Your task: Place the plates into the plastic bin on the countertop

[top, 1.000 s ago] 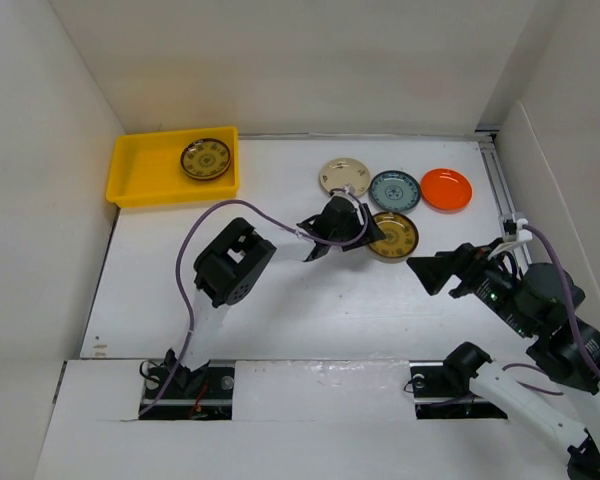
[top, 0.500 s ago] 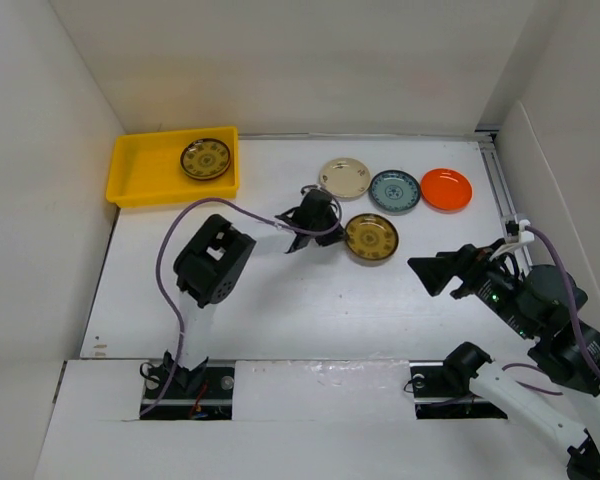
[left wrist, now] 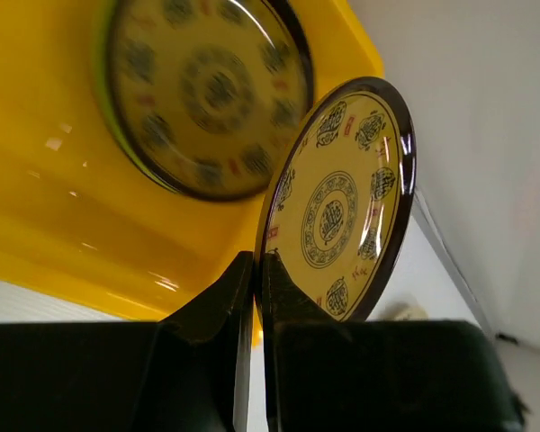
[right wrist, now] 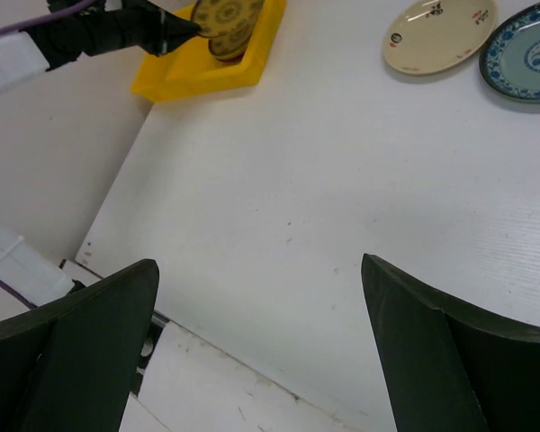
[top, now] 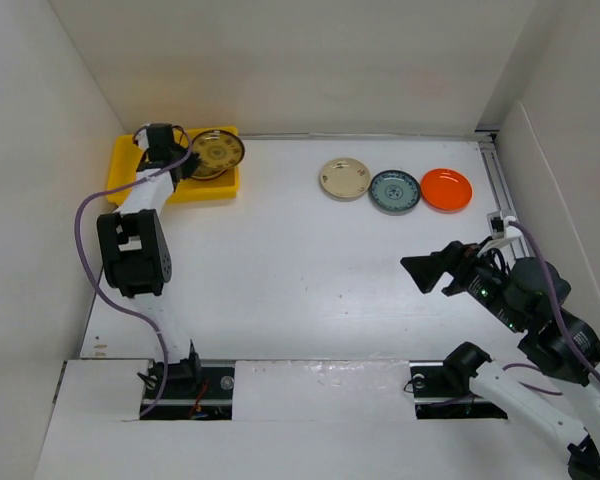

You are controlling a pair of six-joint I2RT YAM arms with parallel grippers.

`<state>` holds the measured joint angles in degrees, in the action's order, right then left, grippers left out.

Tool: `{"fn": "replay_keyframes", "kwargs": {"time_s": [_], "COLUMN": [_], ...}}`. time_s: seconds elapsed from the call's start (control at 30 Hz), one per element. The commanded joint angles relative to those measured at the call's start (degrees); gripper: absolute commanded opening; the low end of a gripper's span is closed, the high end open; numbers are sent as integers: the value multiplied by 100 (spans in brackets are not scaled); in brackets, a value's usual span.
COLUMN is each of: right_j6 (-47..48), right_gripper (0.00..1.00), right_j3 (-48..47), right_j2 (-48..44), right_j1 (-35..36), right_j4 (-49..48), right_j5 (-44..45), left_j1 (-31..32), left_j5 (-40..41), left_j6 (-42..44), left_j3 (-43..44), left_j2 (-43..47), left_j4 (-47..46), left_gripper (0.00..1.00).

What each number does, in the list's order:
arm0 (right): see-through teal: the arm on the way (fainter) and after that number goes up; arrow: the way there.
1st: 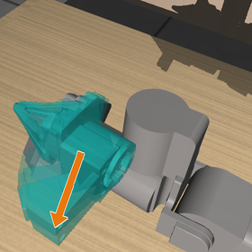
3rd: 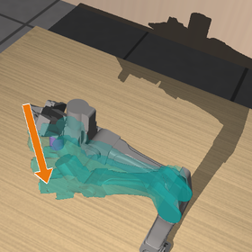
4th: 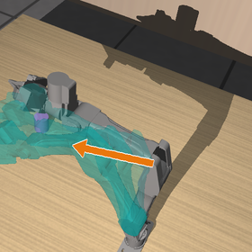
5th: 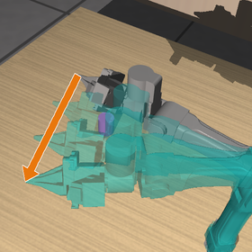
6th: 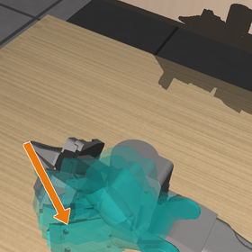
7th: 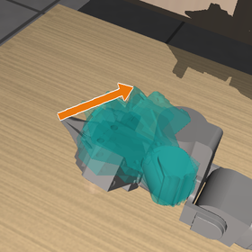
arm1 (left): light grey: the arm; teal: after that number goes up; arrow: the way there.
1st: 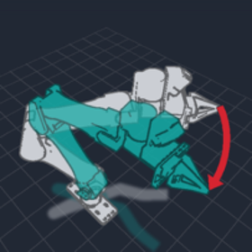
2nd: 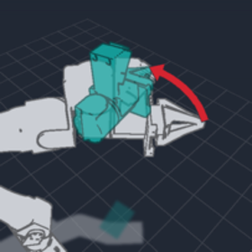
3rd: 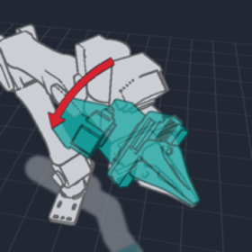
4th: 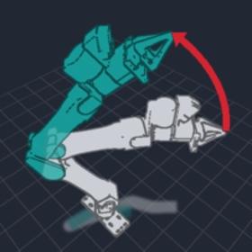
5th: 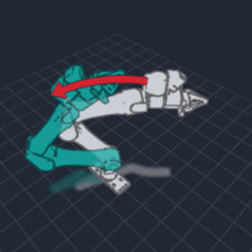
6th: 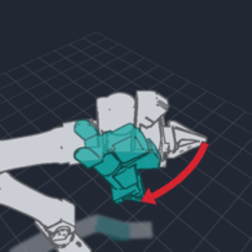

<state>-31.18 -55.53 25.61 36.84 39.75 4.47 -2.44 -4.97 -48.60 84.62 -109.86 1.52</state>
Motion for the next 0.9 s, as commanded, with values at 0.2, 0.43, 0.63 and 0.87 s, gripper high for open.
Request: {"fn": "replay_keyframes", "kwargs": {"time_s": [0.2, 0.43, 0.63, 0.87], "right_j6": [182, 182, 130, 68], "right_gripper": [100, 100, 100, 100], "right_j3": [-11, 42, 235, 297], "right_j2": [155, 41, 146, 489], "right_j1": [7, 7, 7, 7], "right_j4": [-318, -318, -546, -934], "right_j5": [9, 72, 133, -86], "left_j1": [-731, -838, 354, 1798], "left_j5": [-48, -117, -100, -916], "left_j6": [483, 483, 975, 975], "left_j3": [1627, 1498, 1179, 784], "left_j2": [-1142, -775, 0, -675], "left_j4": [1113, 887, 655, -151], "left_gripper": [1, 88, 100, 100]}}
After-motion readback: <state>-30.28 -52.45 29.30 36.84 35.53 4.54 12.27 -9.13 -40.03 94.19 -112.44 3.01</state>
